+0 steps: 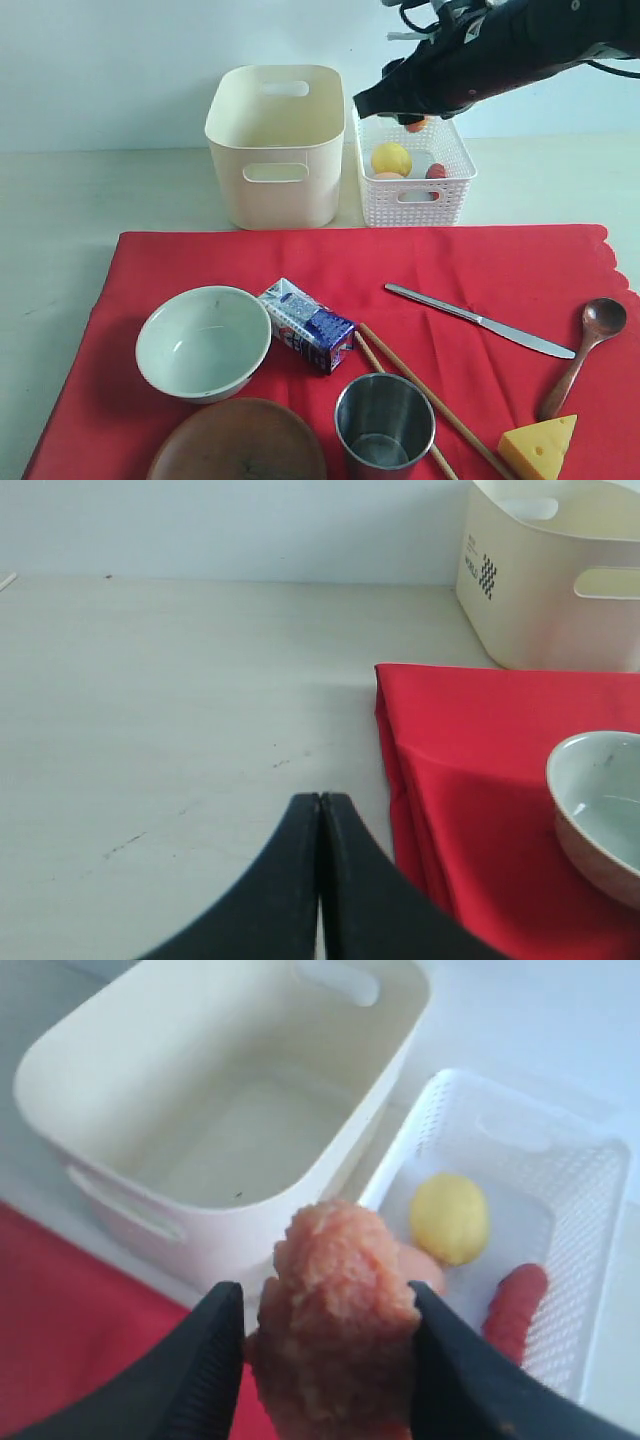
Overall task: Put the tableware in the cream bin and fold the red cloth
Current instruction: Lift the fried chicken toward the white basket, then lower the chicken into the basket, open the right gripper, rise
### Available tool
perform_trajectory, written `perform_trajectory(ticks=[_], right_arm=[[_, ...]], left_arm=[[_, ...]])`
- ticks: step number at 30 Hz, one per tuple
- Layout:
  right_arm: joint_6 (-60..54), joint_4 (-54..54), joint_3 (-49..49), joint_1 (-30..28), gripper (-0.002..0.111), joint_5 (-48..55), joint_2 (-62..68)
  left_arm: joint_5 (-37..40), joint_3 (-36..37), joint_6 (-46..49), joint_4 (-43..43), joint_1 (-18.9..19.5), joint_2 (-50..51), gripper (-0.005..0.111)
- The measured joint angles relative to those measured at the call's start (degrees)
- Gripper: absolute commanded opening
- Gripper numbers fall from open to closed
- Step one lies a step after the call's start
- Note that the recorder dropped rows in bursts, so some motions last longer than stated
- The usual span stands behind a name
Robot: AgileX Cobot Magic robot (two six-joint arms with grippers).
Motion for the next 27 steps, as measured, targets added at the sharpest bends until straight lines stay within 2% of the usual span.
perform_trajectory(ticks=[11,15,27], right_arm=[[0.32,0.0,-0.89,-7.01,0.0,-12.36,8.41],[0.21,0.0,-5.25,-8.27,0.0,-11.62,13.52],[-1.69,-3.85,-21.62,-8.51,0.0,0.13,28.12]], left_arm=[[0.0,0.0,0.0,0.0,0.0,0.0,0.0],[0.0,0.0,0.0,0.0,0.0,0.0,0.0],[0.0,0.0,0.0,0.0,0.0,0.0,0.0]])
